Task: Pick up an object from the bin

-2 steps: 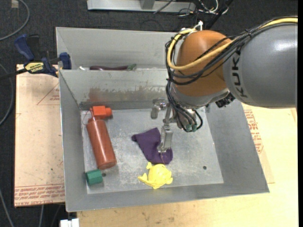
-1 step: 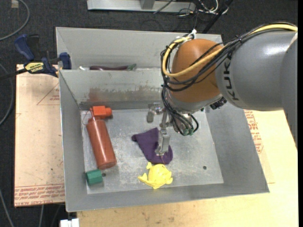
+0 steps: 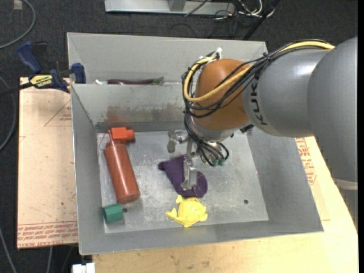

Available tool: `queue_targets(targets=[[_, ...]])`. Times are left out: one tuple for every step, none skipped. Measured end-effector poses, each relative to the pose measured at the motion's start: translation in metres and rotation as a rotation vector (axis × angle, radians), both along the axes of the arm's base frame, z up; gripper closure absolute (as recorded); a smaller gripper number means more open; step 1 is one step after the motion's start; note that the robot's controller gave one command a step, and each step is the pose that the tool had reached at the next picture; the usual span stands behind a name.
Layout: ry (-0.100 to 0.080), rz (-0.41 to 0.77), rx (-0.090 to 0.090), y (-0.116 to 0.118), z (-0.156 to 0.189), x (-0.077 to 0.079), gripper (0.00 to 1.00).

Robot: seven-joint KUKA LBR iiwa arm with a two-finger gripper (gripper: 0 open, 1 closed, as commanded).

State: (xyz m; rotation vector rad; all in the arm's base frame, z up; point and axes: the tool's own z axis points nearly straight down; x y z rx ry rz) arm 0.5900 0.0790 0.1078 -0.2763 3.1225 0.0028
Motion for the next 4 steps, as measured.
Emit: queue_targets(targets=[[-0.001, -0.124, 0.003, 0.007, -0.037, 0.000, 1.00], [-0.001, -0.125, 0.003, 0.007, -0.037, 0.000, 1.00], [-0.004, -0.143, 0.005, -0.003, 0.057, 0.002, 1.00], [-0.004, -0.143, 0.005, -0.003, 0.057, 0.002, 1.00]])
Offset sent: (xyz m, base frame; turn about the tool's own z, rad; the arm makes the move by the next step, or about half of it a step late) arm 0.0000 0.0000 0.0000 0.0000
